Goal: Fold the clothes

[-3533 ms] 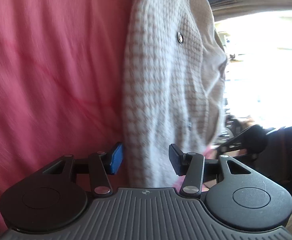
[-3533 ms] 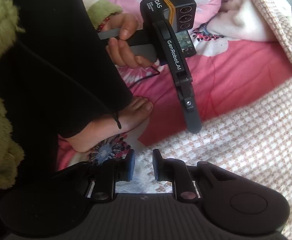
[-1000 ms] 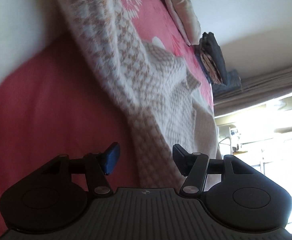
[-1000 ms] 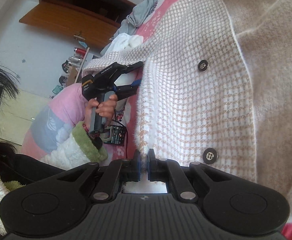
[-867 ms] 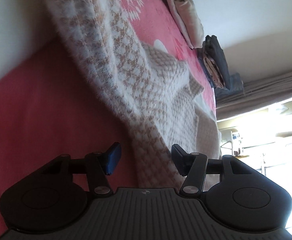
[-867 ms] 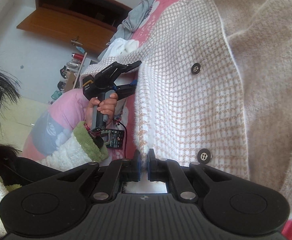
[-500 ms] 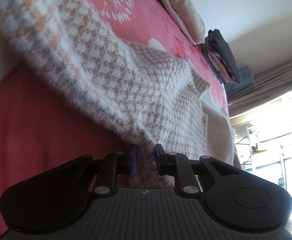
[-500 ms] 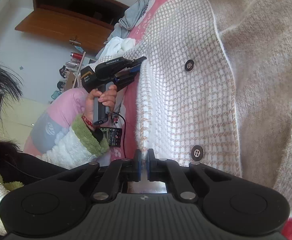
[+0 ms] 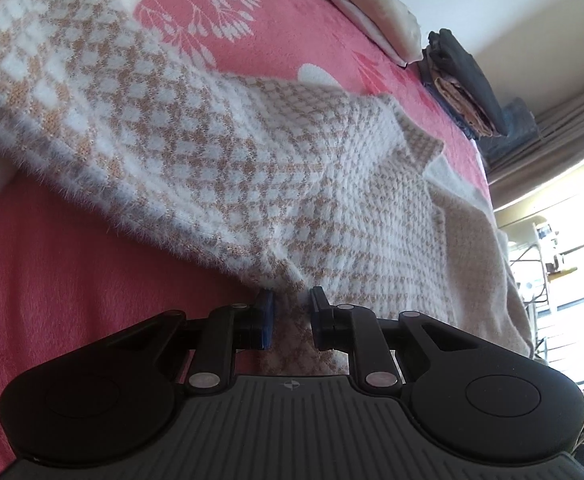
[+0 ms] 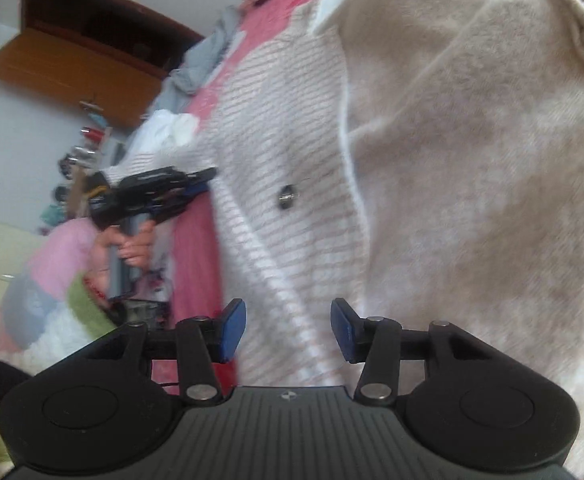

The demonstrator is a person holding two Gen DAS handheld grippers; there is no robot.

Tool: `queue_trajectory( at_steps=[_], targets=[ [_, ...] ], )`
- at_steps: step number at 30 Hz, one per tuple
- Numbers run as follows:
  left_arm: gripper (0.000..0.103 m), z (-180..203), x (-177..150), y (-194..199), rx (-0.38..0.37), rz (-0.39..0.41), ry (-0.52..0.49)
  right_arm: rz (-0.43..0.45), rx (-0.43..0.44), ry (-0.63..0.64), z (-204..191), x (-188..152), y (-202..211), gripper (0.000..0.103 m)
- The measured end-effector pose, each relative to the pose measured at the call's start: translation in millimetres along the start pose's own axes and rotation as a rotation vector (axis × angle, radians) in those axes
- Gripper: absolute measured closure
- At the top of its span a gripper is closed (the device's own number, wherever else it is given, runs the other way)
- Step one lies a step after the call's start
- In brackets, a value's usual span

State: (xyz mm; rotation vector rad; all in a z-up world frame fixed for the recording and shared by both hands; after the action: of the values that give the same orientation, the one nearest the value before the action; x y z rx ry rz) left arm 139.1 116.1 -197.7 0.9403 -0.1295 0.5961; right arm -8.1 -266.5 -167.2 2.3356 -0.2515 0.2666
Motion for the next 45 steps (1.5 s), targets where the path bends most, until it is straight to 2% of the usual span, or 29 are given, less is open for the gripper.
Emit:
queue_trajectory(
  at_steps=[3,4,8,11,14,19,20,21,22,26,28,30,31,32,33,35,36,38,41,45],
  targets=[
    [0.085,-3,-1,3,-0.020,-0.003,0.001,-0.023,-0.070,0.014,11,-3,-15,0.053],
    [0.084,-4,-2,4,-0.023,-0.004,-0.003,-0.027,-0.066,0.017,11,-5,-17,0.053],
    [0.084,-6,-3,8,-0.032,-0.009,-0.017,-0.056,0.046,0.061,-12,-17,-17,0.053],
    [0.082,-6,-5,11,-0.041,-0.011,-0.028,-0.099,0.015,0.172,-25,-29,-25,0.051],
    [0.078,-6,-14,19,-0.065,-0.020,-0.042,-0.140,-0.014,0.233,-26,-39,-40,0.041],
    [0.070,-8,-46,41,-0.123,-0.074,-0.048,-0.211,0.004,0.297,-30,-56,-63,0.043],
    [0.069,-9,-54,46,-0.131,-0.085,-0.049,-0.227,0.017,0.308,-32,-60,-65,0.058],
    [0.069,-12,-62,51,-0.138,-0.096,-0.043,-0.242,0.042,0.318,-38,-64,-66,0.082],
    [0.069,-15,-70,55,-0.145,-0.106,-0.037,-0.254,0.076,0.336,-46,-68,-66,0.087],
    [0.069,-30,-97,71,-0.161,-0.135,-0.007,-0.313,0.207,0.400,-85,-87,-70,0.090],
    [0.068,-40,-106,76,-0.160,-0.145,0.009,-0.351,0.277,0.439,-110,-99,-82,0.090],
    [0.068,-49,-113,80,-0.164,-0.155,0.026,-0.388,0.310,0.465,-128,-113,-105,0.083],
    [0.068,-52,-114,82,-0.165,-0.156,0.028,-0.416,0.305,0.462,-132,-120,-119,0.079],
    [0.068,-55,-116,85,-0.167,-0.157,0.030,-0.448,0.301,0.460,-137,-128,-132,0.063],
    [0.068,-57,-116,87,-0.166,-0.154,0.029,-0.491,0.295,0.462,-140,-137,-139,0.053],
    [0.068,-59,-117,91,-0.171,-0.148,0.029,-0.534,0.294,0.487,-146,-146,-139,0.052],
    [0.068,-60,-118,93,-0.176,-0.147,0.032,-0.533,0.291,0.502,-147,-147,-134,0.050],
    [0.068,-55,-120,97,-0.203,-0.157,0.013,-0.463,0.247,0.499,-141,-131,-117,0.046],
    [0.066,-43,-126,103,-0.255,-0.196,-0.058,-0.278,0.117,0.351,-104,-81,-82,0.046],
    [0.065,-20,-147,107,-0.350,-0.282,-0.151,-0.064,-0.163,0.149,-31,-32,-34,0.045]
  ],
)
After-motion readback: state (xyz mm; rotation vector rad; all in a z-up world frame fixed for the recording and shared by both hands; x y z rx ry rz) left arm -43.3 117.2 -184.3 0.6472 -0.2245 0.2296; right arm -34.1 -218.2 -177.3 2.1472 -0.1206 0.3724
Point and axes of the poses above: each gripper's, at about its wrist camera, not at the fingertips, and y roughly against the way its jaws point, z to its right, x to its top, the point moved 9 cm from there along -y, roughly the way its jaws point, and after that the axes turned 3 degrees about z, right-handed, at the moved point
